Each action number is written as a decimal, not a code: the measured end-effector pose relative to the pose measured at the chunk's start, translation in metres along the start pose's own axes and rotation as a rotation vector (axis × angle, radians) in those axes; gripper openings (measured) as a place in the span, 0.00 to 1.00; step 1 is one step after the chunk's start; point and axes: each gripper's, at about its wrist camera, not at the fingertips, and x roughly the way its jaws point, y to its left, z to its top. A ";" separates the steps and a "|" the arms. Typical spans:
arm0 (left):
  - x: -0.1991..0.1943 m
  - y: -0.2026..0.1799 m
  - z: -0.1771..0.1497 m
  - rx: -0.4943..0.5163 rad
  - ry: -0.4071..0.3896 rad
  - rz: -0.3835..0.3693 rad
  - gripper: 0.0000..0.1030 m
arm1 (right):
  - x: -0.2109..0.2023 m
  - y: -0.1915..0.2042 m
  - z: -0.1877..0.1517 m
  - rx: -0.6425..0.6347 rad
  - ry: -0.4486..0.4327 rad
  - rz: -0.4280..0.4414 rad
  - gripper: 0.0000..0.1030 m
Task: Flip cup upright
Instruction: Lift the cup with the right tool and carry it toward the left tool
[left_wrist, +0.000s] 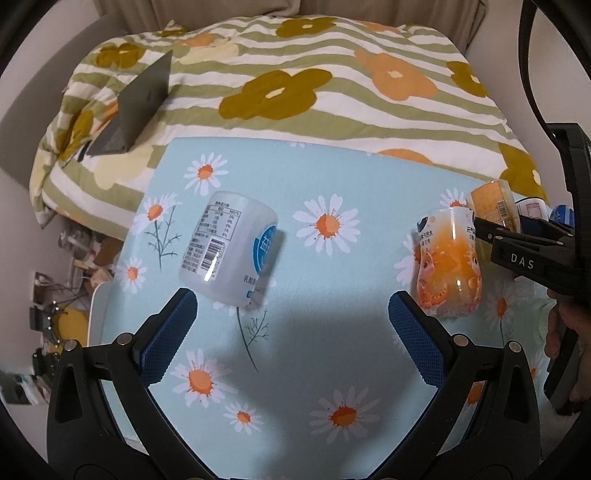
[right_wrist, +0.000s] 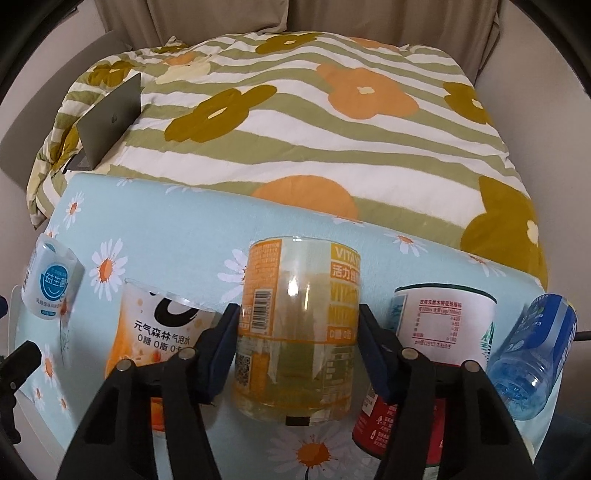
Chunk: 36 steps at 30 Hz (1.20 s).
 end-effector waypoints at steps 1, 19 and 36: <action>-0.001 0.000 0.000 0.002 -0.002 0.000 1.00 | -0.001 0.000 0.000 0.001 -0.003 0.003 0.55; -0.056 0.026 -0.021 0.054 -0.101 -0.051 1.00 | -0.085 0.019 -0.017 0.063 -0.110 0.001 0.54; -0.072 0.089 -0.121 0.101 -0.084 -0.088 1.00 | -0.094 0.086 -0.140 0.238 -0.014 0.077 0.54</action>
